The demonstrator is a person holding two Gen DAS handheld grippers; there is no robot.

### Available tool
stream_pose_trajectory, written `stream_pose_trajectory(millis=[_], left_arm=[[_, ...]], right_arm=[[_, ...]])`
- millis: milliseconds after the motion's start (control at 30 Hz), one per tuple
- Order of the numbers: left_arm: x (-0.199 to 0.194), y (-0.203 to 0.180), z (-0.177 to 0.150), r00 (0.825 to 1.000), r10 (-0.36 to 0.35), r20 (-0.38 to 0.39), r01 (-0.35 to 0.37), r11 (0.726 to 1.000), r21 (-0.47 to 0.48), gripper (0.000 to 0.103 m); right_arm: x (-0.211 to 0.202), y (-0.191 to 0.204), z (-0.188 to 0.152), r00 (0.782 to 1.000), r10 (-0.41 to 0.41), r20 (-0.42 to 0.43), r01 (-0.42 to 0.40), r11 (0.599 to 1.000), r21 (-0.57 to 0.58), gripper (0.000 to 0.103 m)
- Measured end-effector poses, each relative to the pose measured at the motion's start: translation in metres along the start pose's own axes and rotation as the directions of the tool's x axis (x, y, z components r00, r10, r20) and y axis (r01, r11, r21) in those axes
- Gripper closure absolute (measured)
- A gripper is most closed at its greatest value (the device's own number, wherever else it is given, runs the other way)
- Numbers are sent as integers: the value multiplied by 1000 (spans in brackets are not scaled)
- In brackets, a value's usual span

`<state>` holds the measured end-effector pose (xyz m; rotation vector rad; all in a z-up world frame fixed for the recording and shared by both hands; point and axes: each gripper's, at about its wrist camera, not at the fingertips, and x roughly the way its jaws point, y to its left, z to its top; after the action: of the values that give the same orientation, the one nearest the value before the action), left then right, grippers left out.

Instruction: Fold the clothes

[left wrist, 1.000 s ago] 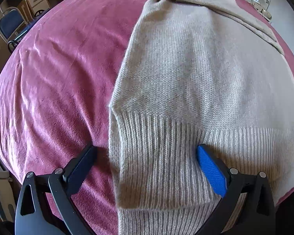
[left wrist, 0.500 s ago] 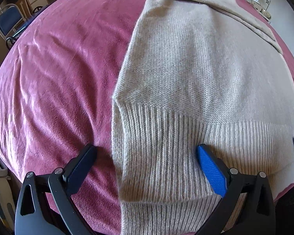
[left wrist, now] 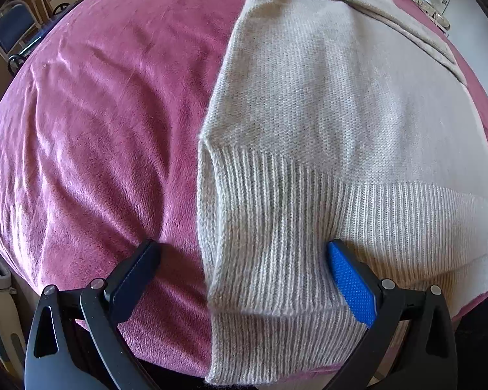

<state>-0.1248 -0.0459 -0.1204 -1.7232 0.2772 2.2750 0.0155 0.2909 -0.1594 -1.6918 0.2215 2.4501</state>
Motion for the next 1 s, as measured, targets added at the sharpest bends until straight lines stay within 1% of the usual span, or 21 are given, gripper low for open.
stream_pose_trajectory(millis=[67,100,133,167,200,333,400,500,600,633,733,867,1000], left_arm=[[-1,1,-4,1000,8,4,-8,1000,2,0],[-2,2,-5,1000,8,6,-8,1000,1,0],[-2,-9,-5,1000,9,9,-9,1000,1,0],[-1,-22,-4,1000,9,11,-9,1000,0,0],[2,-46,1,1000,11,12,-11,1000,-1,0],[4,-51,2,1000,8,11,-8,1000,-2,0],[4,-50,1,1000,2,10,-2,1000,-5,0],[4,-50,-2,1000,2,7,-2,1000,-7,0],[3,-50,-5,1000,3,7,-3,1000,-8,0],[2,-50,-6,1000,4,7,-4,1000,-8,0],[14,-57,5,1000,4,6,-4,1000,-10,0],[14,-58,3,1000,5,5,-5,1000,-10,0],[13,-59,0,1000,6,6,-6,1000,-10,0]], right_arm=[[3,6,17,999,-22,23,22,1000,-14,55],[9,8,35,999,-36,36,37,999,-21,55],[6,7,43,998,-42,43,44,999,-25,55],[5,7,43,997,-58,51,60,998,-30,55],[4,6,43,996,-73,59,76,997,-34,55],[34,13,56,995,-101,26,102,995,-7,55],[46,9,58,996,-87,-2,87,996,18,55],[43,7,47,997,-83,2,83,997,4,55],[35,6,29,997,-80,-16,80,997,-14,54],[33,5,22,997,-73,-22,73,997,-12,54],[24,-3,-4,998,-41,-44,41,999,6,52],[12,-13,-35,997,-10,-71,11,1000,24,51],[3,-16,-51,996,2,-92,0,1000,27,51]])
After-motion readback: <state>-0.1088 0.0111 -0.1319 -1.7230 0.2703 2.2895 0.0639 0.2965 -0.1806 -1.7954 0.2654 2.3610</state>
